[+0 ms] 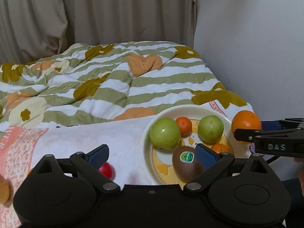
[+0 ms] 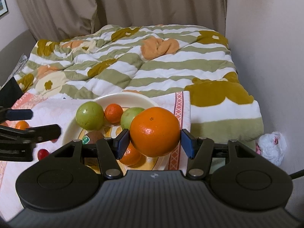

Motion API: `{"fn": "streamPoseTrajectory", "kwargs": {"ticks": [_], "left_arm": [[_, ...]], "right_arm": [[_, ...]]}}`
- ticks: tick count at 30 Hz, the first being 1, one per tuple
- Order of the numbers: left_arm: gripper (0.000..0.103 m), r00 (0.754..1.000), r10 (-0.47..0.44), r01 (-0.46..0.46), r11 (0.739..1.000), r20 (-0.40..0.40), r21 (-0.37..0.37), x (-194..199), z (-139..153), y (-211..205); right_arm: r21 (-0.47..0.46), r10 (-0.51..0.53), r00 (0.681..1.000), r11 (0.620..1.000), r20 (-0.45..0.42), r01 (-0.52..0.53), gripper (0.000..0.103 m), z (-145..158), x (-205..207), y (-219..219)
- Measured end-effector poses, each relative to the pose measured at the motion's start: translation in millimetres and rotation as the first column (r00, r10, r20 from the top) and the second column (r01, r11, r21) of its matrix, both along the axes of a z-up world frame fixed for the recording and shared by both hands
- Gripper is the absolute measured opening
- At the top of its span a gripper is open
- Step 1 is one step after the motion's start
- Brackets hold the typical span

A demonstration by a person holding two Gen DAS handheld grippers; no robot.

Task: Organize fruits
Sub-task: 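Lower the apple into the bowl and open the left tool while the right tool releases the orange there, then withdraw both tools from the bowl toward the remaining fruits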

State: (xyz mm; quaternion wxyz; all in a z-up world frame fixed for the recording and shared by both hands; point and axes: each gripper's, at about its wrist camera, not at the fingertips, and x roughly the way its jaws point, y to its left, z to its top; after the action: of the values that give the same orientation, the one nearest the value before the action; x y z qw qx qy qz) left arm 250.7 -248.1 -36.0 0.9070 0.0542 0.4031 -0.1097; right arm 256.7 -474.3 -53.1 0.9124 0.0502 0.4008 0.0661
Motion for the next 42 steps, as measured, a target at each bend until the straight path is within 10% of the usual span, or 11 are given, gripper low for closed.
{"fn": "streamPoseTrajectory", "kwargs": {"ticks": [12, 15, 42], "left_arm": [[0.099, 0.999, 0.046, -0.046, 0.999, -0.004, 0.009, -21.1, -4.2, 14.0], [0.099, 0.998, 0.057, -0.057, 0.998, -0.006, 0.005, -26.2, -4.1, 15.6], [0.099, 0.969, 0.212, -0.206, 0.977, 0.129, -0.057, -118.3, 66.6, 72.5]], "right_arm": [[-0.032, 0.046, 0.999, 0.998, 0.007, -0.045, 0.076, -19.7, -2.2, 11.2], [-0.031, 0.049, 0.999, 0.998, 0.023, -0.048, 0.094, -17.3, -4.3, 12.2], [-0.029, 0.12, 0.984, 0.993, 0.129, -0.117, 0.102, 95.3, -84.4, 68.9]]}}
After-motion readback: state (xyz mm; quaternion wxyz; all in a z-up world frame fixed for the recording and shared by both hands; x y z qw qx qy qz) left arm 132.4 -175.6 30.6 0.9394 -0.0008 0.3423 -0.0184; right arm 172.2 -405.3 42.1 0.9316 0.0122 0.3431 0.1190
